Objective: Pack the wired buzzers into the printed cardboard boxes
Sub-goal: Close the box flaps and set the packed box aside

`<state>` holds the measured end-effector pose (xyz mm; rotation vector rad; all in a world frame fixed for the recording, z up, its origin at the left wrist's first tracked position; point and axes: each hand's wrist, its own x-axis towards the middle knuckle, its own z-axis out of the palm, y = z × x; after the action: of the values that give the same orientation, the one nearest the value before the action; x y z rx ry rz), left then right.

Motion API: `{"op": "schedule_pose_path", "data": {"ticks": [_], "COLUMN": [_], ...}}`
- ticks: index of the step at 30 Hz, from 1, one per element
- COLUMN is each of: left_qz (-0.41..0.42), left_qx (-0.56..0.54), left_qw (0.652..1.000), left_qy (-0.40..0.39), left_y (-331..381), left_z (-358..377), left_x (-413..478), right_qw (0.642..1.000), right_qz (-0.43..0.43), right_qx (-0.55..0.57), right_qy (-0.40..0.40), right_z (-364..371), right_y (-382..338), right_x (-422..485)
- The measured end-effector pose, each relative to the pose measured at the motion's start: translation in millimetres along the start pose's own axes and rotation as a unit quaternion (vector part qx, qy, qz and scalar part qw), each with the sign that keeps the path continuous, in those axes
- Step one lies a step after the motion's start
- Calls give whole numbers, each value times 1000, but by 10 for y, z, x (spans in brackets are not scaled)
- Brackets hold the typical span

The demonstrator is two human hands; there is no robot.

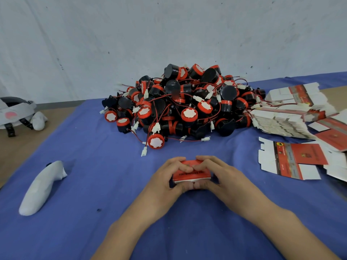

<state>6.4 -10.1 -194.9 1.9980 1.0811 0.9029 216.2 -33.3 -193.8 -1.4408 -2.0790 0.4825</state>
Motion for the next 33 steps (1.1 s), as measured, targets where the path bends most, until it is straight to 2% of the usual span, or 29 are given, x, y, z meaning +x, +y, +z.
{"op": "schedule_pose_path", "data": {"ticks": [7,15,33], "left_qz": [4,-13,-49], "left_qx": [10,-13,-61], "left_qw": [1000,1000,997], "left_qy": [-13,-4,-3], "left_y": [-9,100,77], "left_z": [-44,-55,-66], "left_x": [-29,-42,-23], "right_qw": [1000,998,996], "right_qz": [7,0,-9], "right_qx": [3,65,92], "right_qy": [-18,5,19], "right_z": [-52,-57,-39], "right_y": [7,-50,-45], "right_x": [-20,-31,-30]}}
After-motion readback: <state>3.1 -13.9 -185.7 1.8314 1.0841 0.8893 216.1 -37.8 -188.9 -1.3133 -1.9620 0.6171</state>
